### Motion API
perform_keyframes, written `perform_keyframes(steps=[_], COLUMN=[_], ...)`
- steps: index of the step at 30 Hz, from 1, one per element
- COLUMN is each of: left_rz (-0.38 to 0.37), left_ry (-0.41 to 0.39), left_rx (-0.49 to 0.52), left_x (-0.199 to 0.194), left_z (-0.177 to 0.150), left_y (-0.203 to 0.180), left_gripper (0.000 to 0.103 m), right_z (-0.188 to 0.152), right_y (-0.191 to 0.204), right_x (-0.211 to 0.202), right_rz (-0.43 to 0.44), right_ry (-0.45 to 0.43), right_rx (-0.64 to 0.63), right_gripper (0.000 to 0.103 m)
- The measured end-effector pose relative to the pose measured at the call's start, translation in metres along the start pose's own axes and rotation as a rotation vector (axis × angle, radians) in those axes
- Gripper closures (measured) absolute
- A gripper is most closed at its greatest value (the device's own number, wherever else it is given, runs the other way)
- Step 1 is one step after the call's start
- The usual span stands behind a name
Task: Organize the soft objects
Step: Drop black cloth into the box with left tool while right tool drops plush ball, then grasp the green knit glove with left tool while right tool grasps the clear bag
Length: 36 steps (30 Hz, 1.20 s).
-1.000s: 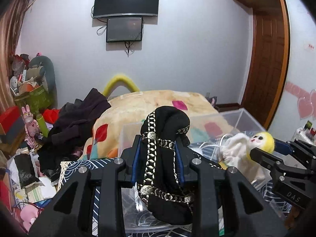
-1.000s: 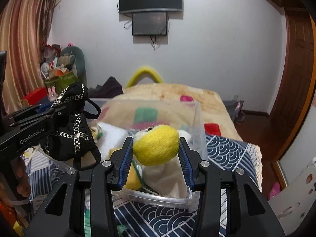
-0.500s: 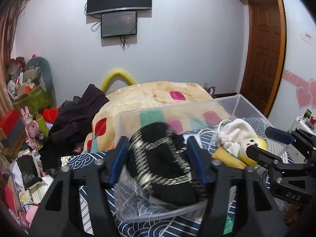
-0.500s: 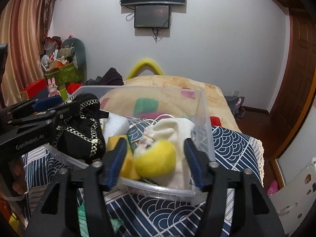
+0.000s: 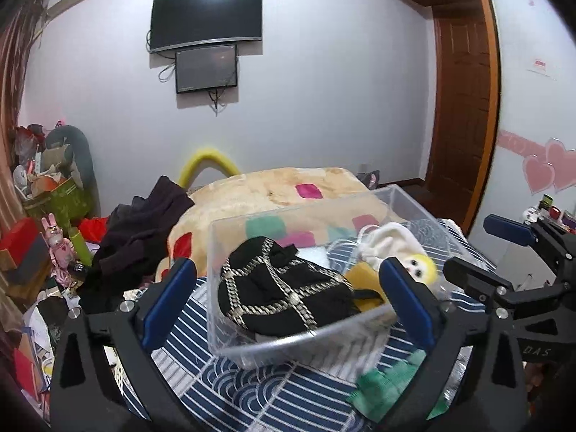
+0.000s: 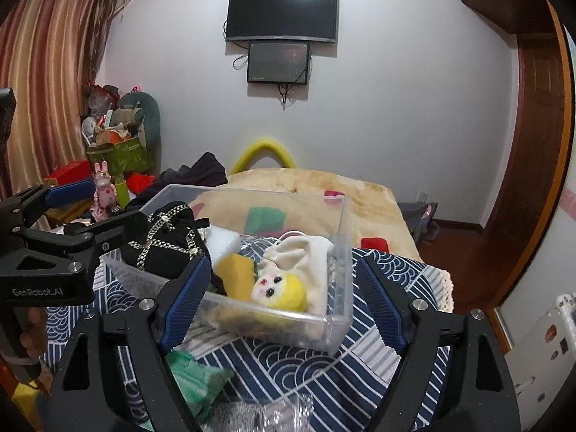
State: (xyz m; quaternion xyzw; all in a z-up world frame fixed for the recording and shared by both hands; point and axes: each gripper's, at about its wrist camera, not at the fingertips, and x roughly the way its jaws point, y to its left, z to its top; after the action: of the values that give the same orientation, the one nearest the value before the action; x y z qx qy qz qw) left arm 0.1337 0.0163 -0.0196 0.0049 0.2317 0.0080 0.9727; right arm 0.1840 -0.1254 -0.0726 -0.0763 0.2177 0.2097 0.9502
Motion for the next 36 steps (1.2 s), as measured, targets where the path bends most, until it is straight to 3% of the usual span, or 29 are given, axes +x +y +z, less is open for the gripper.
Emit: perform_keyframes(steps=[7,16,22,26,28,30,33,36], left_rz=[-0.055,-0.130,-0.197,-0.211,-0.217,-0.237,-0.314,-0.345], left_ry=[0.030,0.171,0.279,0.305,0.302,0.303,0.334,0.324], left_rx=[0.019,0.039,-0.008,-0.021,-0.026,-0.040,-0.067,-0.066], left_x=[-0.015,-0.002,0.012,0.018,0.018,0.019,0.023,0.019], left_z=[-0.014,-0.055,-0.082,-0.095,-0.099,-0.102,-0.108,-0.110], left_y=[-0.012,-0.034,-0.038,-0.041,-0.041,-0.040,-0.037,-0.037], left_gripper=[0.000,0.000,0.000,0.000,0.006,0.026,0.042,0.060], right_z=[-0.015,-0.047,-0.067,-0.077,-0.080,-0.085,-0.089,-0.091], right_y=[-0.001,-0.001,-0.004,-0.006,-0.005,-0.005,-0.001,0.007], right_x=[-0.013,-0.013,-0.014,-0.015,-0.014,-0.012,-0.010,-0.009], right_rz=[-0.019,-0.031,-0.029,-0.021,-0.018,-0.012,0.008,0.037], right_ry=[0.003,0.085,0.141,0.170,0.181,0.196,0.213,0.222], right_rx=[-0.009,-0.012,0.000,0.010,0.010,0.010,0.015,-0.002], right_gripper=[0.022,0.022,0.022,0.022,0.022,0.022,0.022,0.022])
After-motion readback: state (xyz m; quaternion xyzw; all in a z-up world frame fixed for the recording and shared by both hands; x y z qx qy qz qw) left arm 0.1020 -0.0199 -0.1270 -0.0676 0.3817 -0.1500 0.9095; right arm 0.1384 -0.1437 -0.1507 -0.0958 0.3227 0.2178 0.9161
